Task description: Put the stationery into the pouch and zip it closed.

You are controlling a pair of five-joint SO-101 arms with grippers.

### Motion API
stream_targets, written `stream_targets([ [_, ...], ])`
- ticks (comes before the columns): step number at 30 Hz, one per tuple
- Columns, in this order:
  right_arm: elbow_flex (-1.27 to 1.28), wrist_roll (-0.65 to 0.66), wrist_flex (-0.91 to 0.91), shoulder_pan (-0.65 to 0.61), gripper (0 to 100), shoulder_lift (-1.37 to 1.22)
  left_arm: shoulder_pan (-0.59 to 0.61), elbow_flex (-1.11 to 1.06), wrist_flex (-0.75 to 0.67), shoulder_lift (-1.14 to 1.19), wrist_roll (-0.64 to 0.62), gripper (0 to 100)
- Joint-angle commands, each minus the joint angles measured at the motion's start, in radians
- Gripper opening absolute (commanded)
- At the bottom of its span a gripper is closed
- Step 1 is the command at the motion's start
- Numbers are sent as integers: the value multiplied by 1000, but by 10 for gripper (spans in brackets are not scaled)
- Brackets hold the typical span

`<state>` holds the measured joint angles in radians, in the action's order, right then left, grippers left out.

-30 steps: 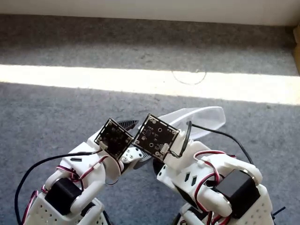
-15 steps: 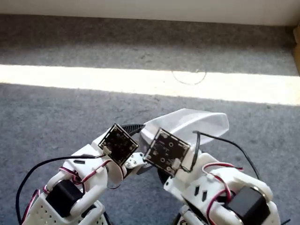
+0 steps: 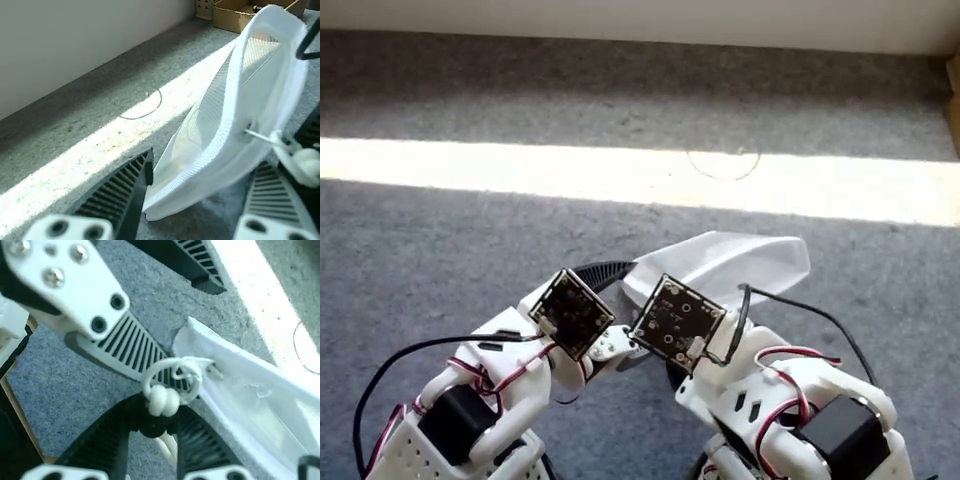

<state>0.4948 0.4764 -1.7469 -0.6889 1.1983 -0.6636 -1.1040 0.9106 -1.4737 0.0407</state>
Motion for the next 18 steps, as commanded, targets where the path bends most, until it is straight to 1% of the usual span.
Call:
stream_targets([
  [1, -1, 9, -18, 10, 5, -2, -76, 16, -26, -12, 5, 274],
  [4, -1, 9, -18, 10, 5, -2, -116, 18, -28, -12, 8, 243],
  [6, -1, 9, -18, 10, 5, -2, -131, 18, -31, -12, 9, 241],
  [9, -1, 9, -18, 10, 5, -2, -137, 10, -54, -12, 9, 239],
  [18, 1, 9, -18, 10, 5, -2, -137, 8, -54, -12, 8, 238],
])
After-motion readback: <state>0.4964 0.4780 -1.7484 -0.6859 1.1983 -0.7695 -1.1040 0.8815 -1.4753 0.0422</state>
